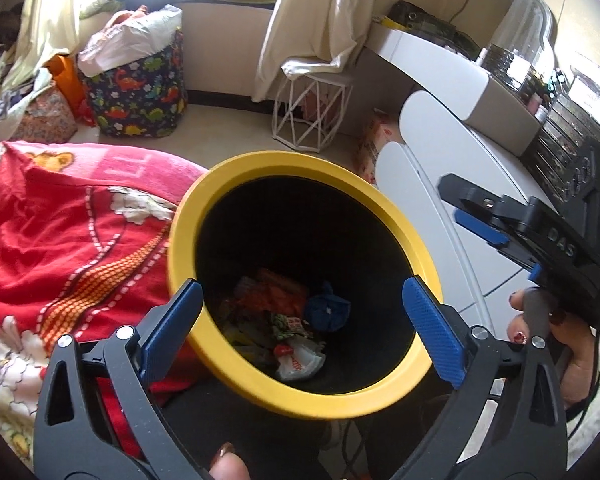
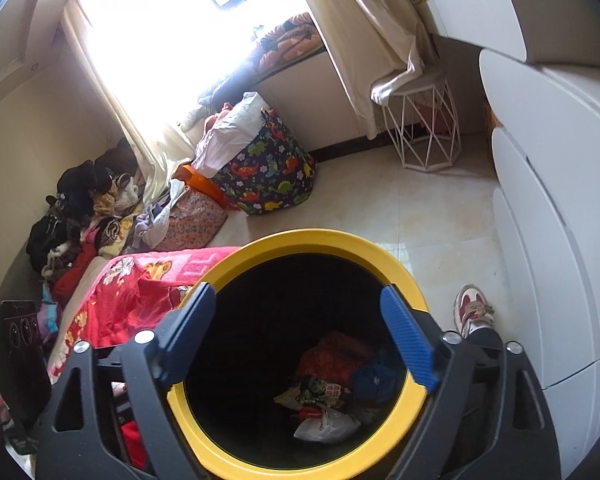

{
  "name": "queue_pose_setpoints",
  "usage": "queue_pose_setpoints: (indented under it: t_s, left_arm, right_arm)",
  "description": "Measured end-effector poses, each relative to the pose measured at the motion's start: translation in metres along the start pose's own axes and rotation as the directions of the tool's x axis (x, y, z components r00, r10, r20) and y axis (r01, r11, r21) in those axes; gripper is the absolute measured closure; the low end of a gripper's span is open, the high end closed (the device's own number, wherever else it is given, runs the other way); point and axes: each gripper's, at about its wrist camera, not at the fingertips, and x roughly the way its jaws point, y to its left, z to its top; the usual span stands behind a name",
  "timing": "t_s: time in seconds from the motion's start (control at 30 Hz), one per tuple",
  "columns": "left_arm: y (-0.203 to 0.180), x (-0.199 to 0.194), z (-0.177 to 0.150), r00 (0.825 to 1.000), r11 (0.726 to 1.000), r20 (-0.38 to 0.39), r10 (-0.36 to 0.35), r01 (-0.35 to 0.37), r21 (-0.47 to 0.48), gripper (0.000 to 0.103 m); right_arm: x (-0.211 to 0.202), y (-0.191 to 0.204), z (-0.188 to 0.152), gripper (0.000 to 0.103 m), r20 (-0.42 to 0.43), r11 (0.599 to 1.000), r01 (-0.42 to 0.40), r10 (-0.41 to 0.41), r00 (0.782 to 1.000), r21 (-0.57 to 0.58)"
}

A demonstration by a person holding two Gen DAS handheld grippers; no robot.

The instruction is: Collect trash

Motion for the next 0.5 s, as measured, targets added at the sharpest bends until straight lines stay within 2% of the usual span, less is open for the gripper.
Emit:
queue_pose_setpoints:
  t_s: [0.3, 0.5]
  left_arm:
    - [0.025, -0.034, -0.007, 0.992, 0.994, 0.074, 0.105, -0.102, -0.044, 0.011]
    - [0.043, -0.067, -0.017, 0.970, 0.979, 0.139, 0.198, -0.190, -0.071, 0.011]
  right_arm:
    - [-0.022, 0.033, -0.006, 0.007, 0.074, 0.994, 0.012, -0.004, 0.997, -0.106]
    - [-0.043, 0.061, -0.022, 0.007, 0.160, 0.982, 0.049, -0.019, 0.987, -0.183]
